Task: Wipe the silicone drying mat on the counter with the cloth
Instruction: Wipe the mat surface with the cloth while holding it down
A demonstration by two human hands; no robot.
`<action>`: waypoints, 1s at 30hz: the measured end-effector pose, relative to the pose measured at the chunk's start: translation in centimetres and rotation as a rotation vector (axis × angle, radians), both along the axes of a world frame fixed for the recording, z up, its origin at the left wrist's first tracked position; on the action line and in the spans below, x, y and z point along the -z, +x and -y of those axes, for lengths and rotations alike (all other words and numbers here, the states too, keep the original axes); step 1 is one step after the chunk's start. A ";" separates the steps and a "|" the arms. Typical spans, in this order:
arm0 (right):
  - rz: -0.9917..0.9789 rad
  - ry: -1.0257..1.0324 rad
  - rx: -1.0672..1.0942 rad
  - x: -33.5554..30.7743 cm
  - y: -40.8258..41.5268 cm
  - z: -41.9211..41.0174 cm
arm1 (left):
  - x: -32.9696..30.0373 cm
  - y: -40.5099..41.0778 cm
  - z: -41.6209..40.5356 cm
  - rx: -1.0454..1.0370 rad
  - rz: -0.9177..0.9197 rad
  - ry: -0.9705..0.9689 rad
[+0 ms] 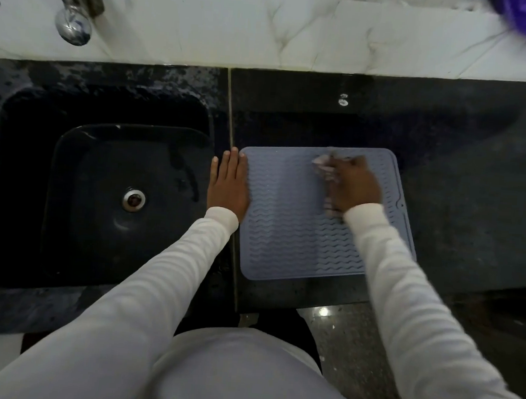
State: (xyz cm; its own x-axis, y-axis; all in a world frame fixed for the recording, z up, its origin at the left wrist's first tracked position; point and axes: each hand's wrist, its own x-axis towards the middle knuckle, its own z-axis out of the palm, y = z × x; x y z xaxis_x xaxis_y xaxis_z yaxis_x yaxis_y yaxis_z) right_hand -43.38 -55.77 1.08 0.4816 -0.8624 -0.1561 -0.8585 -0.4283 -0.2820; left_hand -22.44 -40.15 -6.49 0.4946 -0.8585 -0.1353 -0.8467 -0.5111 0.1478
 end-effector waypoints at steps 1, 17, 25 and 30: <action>0.028 0.018 -0.049 0.6 2.1 -2.1 | 0.0 0.0 0.0 0.000 0.000 0.006; -0.216 -0.148 -0.212 3.7 -0.3 -3.6 | -0.3 -0.1 -0.1 -0.002 0.037 0.002; -0.240 -0.175 -0.058 3.0 -5.5 0.9 | -0.2 -0.3 0.0 -0.004 0.046 -0.009; -0.249 -0.155 0.101 3.2 -8.9 3.9 | -0.1 -0.3 0.1 -0.009 0.058 -0.004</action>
State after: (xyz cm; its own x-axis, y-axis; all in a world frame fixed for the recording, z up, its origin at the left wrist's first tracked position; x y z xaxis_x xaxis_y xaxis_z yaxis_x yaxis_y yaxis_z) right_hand -52.26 -59.70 -2.16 0.3554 -0.9268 -0.1212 -0.9335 -0.3586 0.0045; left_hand -22.70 -40.26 -6.36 0.5091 -0.8546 -0.1024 -0.8494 -0.5181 0.1010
